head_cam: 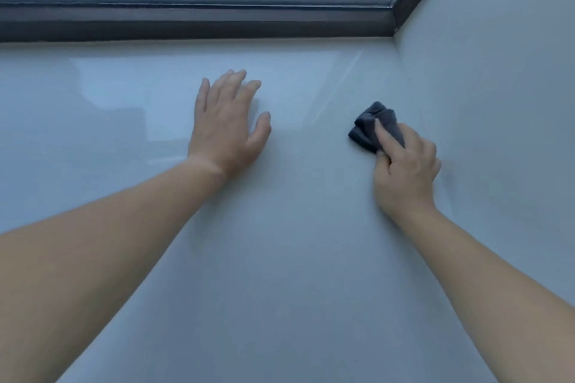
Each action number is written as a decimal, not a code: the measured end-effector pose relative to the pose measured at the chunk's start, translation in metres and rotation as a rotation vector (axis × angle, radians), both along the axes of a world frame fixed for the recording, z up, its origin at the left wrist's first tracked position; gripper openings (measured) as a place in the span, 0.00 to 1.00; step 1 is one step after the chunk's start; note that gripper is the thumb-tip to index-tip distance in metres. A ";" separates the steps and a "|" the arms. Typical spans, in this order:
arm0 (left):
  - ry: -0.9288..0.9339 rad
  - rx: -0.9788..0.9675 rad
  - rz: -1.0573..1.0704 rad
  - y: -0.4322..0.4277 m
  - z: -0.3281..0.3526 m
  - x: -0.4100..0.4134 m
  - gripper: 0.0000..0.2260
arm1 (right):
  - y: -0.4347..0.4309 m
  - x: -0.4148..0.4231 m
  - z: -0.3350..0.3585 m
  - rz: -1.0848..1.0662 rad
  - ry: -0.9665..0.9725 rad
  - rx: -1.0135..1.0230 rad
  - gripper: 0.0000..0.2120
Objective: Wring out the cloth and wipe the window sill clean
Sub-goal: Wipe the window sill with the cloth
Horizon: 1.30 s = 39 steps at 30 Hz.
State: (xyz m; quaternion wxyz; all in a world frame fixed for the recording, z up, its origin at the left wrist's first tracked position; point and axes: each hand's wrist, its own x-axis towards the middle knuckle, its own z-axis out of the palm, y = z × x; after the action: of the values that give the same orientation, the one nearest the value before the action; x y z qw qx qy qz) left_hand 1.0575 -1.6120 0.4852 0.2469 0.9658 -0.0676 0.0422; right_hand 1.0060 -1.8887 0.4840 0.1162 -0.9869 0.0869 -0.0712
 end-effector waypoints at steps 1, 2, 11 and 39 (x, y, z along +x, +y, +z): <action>-0.033 -0.029 0.018 0.000 0.001 -0.004 0.24 | 0.007 -0.009 0.000 -0.042 -0.006 0.012 0.26; -0.052 -0.043 0.033 -0.002 0.002 -0.010 0.23 | 0.015 -0.022 0.000 -0.027 -0.016 0.015 0.27; 0.122 -0.009 -0.076 -0.069 0.019 -0.165 0.20 | -0.018 -0.133 0.002 0.200 0.050 -0.016 0.29; 0.221 0.273 -0.055 -0.094 0.006 -0.246 0.27 | -0.060 -0.291 0.011 0.096 0.057 0.065 0.29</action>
State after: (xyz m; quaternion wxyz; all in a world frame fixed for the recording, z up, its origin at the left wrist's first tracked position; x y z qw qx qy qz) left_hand 0.8114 -1.7056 0.4909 0.1205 0.9868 -0.0715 -0.0806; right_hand 0.7150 -1.9486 0.4953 0.1488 -0.9872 0.0451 -0.0346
